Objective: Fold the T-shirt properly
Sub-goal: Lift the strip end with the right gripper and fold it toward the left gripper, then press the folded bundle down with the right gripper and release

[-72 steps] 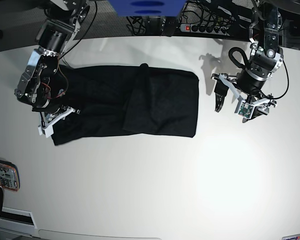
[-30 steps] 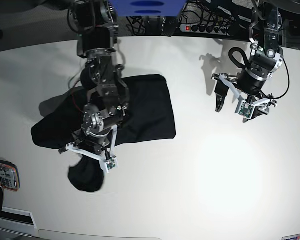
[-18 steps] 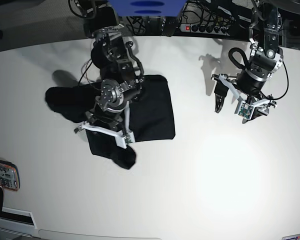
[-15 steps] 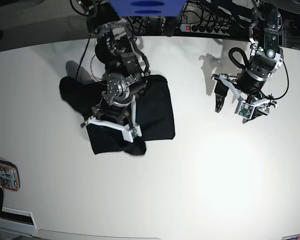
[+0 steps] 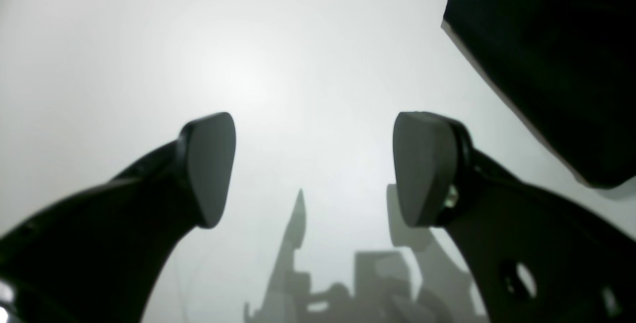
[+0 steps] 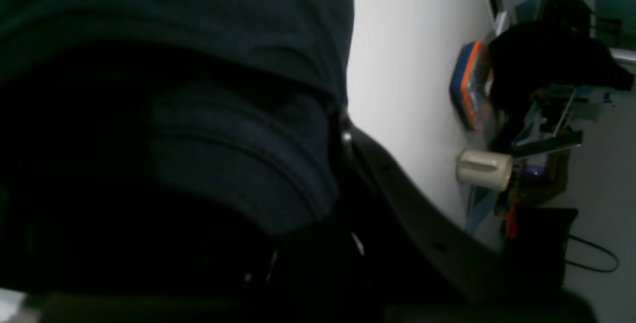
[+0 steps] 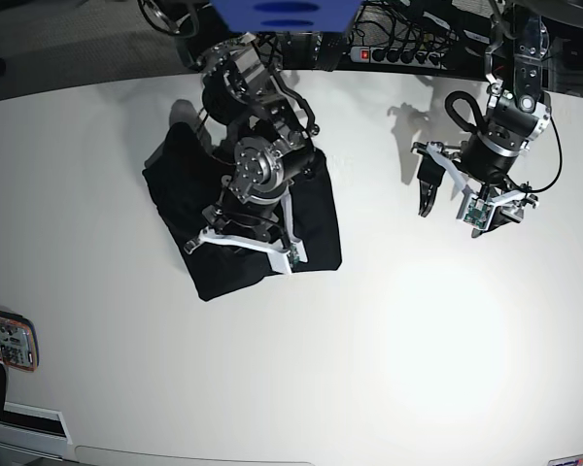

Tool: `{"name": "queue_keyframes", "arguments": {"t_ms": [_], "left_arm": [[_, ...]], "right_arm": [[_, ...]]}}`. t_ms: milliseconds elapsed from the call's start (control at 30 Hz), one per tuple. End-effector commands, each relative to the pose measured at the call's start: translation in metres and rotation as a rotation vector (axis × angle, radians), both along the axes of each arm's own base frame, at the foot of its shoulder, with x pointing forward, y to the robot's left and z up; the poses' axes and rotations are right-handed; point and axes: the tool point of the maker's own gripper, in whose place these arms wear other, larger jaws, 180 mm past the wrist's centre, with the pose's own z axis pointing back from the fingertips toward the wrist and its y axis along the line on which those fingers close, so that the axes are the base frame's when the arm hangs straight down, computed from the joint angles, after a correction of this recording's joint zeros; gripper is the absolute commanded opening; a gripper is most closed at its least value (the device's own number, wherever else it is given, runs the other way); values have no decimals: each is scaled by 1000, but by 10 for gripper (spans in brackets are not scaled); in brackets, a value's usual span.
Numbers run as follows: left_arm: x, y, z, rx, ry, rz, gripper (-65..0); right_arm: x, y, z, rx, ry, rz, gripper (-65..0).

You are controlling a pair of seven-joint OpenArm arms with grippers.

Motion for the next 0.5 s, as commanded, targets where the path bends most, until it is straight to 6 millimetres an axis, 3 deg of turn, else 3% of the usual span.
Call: {"name": "queue_keyframes", "arguments": {"t_ms": [0,100,300,467], "left_arm": [[4,-1,11,-2,-44,-12,-169],[4,-2,11,-4,-43,-14,-169],[4,0,12,0,-45,-10,-169],[5,-1,15,1,-53,-11,-169]], "right_arm": [[11,7,18,19,-67,6,-650],[11,23,25,80,-99,-12,-650],[17,73,48,247,-203,37,-650],[17,78,44,247,-203,40,-650]]}}
